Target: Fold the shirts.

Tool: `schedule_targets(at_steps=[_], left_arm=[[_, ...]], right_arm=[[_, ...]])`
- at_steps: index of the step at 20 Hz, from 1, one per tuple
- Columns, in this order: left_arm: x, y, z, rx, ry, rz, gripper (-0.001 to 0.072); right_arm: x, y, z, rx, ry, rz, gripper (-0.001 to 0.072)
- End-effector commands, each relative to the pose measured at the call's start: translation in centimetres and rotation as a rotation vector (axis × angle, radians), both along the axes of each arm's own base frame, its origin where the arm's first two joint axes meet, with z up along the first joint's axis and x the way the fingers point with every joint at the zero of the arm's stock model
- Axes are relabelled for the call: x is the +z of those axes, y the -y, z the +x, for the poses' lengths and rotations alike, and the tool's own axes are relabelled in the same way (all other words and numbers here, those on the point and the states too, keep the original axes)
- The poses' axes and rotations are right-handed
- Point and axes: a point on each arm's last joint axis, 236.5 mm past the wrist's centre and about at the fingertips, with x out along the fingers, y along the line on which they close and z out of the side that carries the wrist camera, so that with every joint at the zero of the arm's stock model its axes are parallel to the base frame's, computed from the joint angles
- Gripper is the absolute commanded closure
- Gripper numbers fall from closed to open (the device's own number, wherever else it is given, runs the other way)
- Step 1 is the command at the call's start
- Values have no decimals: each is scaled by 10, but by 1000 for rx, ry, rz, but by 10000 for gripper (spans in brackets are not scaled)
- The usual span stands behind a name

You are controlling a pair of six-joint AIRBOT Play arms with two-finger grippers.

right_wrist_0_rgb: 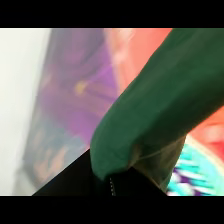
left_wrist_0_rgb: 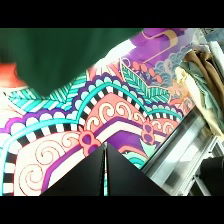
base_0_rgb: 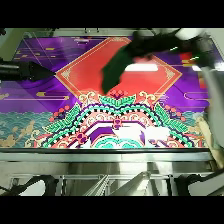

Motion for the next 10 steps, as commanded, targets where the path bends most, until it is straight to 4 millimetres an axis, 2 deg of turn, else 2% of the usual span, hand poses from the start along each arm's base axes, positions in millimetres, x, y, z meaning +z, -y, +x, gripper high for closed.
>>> schedule_targets(at_steps=[1, 3, 5, 7, 10], left_arm=[[0, -1, 1, 3, 2, 0, 692], [0, -1, 1, 4, 2, 0, 692], [0, -1, 1, 6, 3, 0, 693], [0, -1, 2, 8, 4, 0, 693], [0, -1, 2, 7, 3, 0, 693]], right_arm=[[58, 189, -14, -435, 26, -259, 689], [75, 272, -40, -608, -4, -299, 689], [77, 337, -65, -731, -54, -310, 688], [64, 387, -91, -820, -139, -316, 689], [47, 447, -122, -944, -231, -341, 689]])
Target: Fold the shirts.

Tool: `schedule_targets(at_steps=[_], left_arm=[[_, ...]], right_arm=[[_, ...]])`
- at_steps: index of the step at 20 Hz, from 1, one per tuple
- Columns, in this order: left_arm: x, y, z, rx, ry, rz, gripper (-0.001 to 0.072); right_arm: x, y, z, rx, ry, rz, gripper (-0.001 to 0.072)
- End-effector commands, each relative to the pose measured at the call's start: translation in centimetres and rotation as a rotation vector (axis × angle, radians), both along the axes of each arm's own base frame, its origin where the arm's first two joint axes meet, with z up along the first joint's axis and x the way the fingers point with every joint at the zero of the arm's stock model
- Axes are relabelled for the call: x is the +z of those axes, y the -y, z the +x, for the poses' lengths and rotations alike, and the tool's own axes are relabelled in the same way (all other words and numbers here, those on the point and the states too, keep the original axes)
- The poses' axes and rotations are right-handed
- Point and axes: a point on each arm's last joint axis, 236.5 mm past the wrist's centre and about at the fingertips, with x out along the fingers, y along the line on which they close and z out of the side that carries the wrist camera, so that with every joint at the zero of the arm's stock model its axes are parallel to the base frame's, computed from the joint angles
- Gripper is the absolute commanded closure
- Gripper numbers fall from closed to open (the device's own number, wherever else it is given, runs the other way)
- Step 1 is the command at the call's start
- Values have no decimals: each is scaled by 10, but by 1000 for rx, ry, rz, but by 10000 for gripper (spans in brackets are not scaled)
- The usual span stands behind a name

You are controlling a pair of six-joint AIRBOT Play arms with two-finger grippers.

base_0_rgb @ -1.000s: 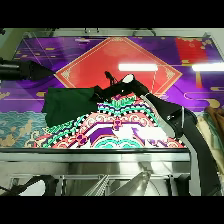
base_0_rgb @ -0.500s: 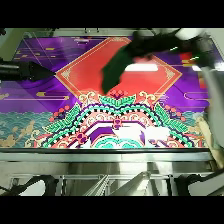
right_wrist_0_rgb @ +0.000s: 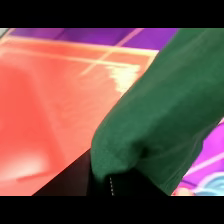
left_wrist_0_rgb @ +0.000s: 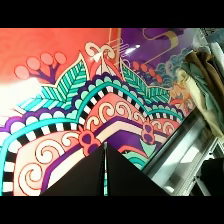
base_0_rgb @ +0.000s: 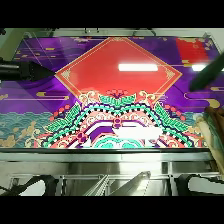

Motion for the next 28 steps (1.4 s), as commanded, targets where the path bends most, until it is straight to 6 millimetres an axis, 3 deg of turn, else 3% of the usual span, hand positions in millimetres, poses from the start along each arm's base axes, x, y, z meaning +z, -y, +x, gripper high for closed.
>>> schedule_targets(at_steps=[1, 3, 6, 11, 15, 19, 25, 28], left_arm=[[0, 0, 0, 0, -1, 0, 693], [0, 2, 0, -5, -1, 0, 693], [-1, 14, -4, -35, 0, 1, 693], [-14, 36, -5, -97, -34, 1, 693], [-42, 49, -5, -157, -127, -17, 695], [-51, 50, -2, -160, -151, -22, 702], [-51, 50, -10, -189, -167, -24, 702], [-50, 50, -10, -190, -168, -24, 702]], right_arm=[[-19, 83, -57, -227, -125, -7, 689], [-26, 111, -84, -338, -185, -12, 688], [-36, 122, -111, -397, -259, 22, 688], [-48, 104, -136, -372, -379, 82, 688], [-34, 79, -130, -300, -330, 131, 688], [-28, 63, -154, -286, -386, 146, 688], [2, 76, -189, -395, -323, 101, 689], [-9, 86, -216, -437, -389, 57, 689]])
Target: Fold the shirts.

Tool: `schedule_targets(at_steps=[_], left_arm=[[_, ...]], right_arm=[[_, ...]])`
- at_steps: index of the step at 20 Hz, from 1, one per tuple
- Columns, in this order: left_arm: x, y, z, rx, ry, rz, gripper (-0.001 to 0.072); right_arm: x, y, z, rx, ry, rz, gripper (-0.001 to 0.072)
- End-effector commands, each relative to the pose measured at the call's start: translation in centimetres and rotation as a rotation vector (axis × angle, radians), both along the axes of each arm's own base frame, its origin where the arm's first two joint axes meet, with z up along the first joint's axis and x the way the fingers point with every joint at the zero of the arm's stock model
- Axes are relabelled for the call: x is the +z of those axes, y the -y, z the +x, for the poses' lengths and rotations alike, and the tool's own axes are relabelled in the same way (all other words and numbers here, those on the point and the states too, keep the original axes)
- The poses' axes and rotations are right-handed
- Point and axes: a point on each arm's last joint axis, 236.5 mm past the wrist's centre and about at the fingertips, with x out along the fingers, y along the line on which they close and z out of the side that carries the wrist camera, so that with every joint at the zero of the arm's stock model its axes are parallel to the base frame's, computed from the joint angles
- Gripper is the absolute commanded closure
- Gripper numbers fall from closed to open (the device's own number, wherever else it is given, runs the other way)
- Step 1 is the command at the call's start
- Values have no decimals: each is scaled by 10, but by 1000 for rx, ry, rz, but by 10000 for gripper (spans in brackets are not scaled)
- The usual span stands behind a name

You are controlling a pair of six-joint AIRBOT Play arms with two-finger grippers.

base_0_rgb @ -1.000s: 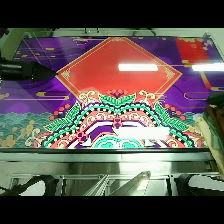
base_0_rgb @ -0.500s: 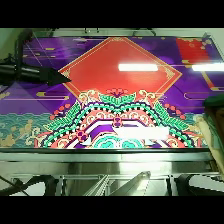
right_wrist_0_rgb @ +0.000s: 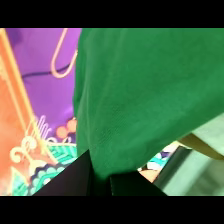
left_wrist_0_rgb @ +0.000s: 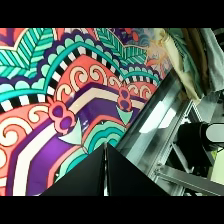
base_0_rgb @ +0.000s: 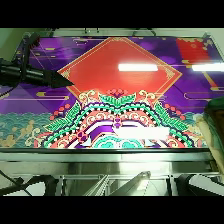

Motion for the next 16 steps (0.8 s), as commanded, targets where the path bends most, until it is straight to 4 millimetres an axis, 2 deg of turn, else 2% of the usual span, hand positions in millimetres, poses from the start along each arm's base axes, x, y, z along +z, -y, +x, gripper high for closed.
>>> schedule_targets(at_steps=[1, 3, 4, 6, 9, 13, 16], left_arm=[[0, 1, -1, -7, -4, -1, 703], [0, 1, -1, -7, -4, -1, 703], [0, 1, -1, -7, -3, -1, 702], [0, 1, -2, -9, -4, -1, 702], [0, 1, -3, -13, -5, -1, 702], [0, 2, -3, -20, 4, 0, 702], [0, 2, -3, -21, 4, 0, 702]], right_arm=[[-20, 4, -31, -19, -98, -9, 689], [-62, -12, -49, 9, -196, 74, 689], [-83, -17, -66, 4, -270, 98, 689], [-113, -19, -107, -1, -420, 101, 690], [-132, -15, -162, -90, -553, 117, 690], [-157, -24, -191, -142, -616, 214, 689], [-180, -33, -225, -143, -779, 255, 688]])
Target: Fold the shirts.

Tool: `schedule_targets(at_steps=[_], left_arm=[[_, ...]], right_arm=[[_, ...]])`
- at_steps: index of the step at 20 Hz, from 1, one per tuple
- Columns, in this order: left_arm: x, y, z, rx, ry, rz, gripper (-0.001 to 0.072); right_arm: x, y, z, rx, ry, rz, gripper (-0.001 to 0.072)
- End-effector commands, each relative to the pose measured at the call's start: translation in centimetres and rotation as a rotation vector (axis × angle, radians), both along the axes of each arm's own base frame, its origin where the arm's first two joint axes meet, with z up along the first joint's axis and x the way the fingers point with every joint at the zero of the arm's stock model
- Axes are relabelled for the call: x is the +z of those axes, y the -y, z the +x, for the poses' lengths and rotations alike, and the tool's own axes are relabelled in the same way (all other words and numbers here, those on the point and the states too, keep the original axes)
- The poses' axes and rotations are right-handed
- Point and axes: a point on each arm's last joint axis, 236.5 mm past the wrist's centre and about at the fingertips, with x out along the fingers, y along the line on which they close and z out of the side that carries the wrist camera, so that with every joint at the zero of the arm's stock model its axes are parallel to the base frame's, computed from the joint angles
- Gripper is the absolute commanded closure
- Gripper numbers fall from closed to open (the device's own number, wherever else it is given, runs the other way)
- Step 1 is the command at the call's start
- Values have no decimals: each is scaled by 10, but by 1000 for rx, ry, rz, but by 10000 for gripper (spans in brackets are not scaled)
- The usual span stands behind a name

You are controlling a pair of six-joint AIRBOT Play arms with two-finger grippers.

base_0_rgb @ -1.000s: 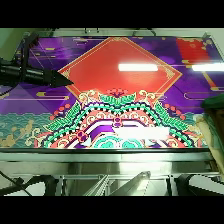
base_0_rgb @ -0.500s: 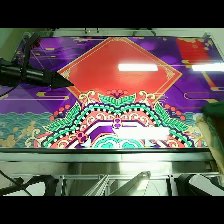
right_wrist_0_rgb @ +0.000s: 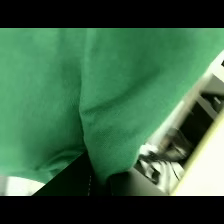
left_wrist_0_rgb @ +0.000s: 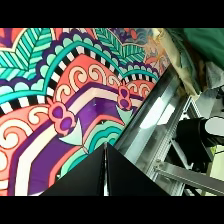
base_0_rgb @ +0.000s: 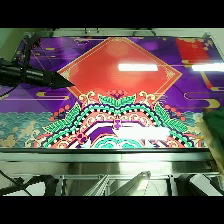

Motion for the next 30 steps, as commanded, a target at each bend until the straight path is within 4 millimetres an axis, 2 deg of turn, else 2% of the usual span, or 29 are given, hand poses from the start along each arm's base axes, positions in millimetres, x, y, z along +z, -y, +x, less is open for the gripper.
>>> schedule_targets(at_steps=[1, 2, 3, 4, 6, 8, 10, 12, 13, 14, 15, 16, 17, 19, 20, 22, 24, 25, 27, 29, 30], left_arm=[[0, 0, -1, -4, 0, 0, 702], [0, 0, -1, -5, -1, 0, 702], [0, 0, -1, -5, 0, 0, 702], [0, 0, -1, -5, 0, 0, 702], [0, 0, -1, -5, 0, -1, 702], [0, 1, -1, -4, 1, -3, 702], [2, 1, 0, -3, 2, -9, 703], [2, 1, 0, -3, 2, -10, 702], [2, 1, 0, -3, 2, -11, 702], [3, 2, 0, -2, 2, -12, 702], [5, 3, 0, -1, 4, -23, 703], [9, 5, 1, 0, 7, -44, 702], [16, 8, 2, 1, 11, -74, 703], [24, 12, 4, 7, 23, -113, 703], [26, 12, 6, 13, 27, -119, 703], [30, 14, 6, 15, 33, -136, 706], [32, 15, 1, 15, 37, -136, 711], [32, 16, -8, 18, 33, -136, 711], [24, 19, -33, 22, 22, -136, 711], [4, 23, -67, 54, -21, -134, 710], [-8, 25, -84, 64, -42, -134, 710]], right_arm=[[-23, -11, -47, -10, -195, 59, 686], [-28, -13, -54, -9, -229, 72, 547], [-30, -13, -55, -8, -241, 80, 201], [-30, -13, -55, -8, -243, 82, 13], [-28, -11, -53, -8, -234, 74, 14], [-19, -4, -41, -26, -182, 39, 14], [-4, 5, -8, -69, -44, 2, 15], [19, 7, 48, -74, 196, 4, 21], [35, 4, 83, -49, 351, 22, 147], [54, -3, 122, -17, 526, 46, 434], [74, -12, 156, 22, 693, 71, 654], [95, -23, 184, 62, 835, 93, 686], [112, -33, 204, 110, 932, 91, 686], [127, -54, 224, 249, 982, 23, 688], [132, -70, 232, 338, 994, -7, 688], [146, -124, 249, 526, 1058, -23, 688], [153, -197, 253, 725, 1134, 14, 688], [149, -232, 249, 809, 1153, 46, 688], [126, -298, 236, 970, 1182, 115, 688], [85, -359, 213, 1100, 1176, 226, 687], [58, -387, 196, 1162, 1145, 293, 687]])
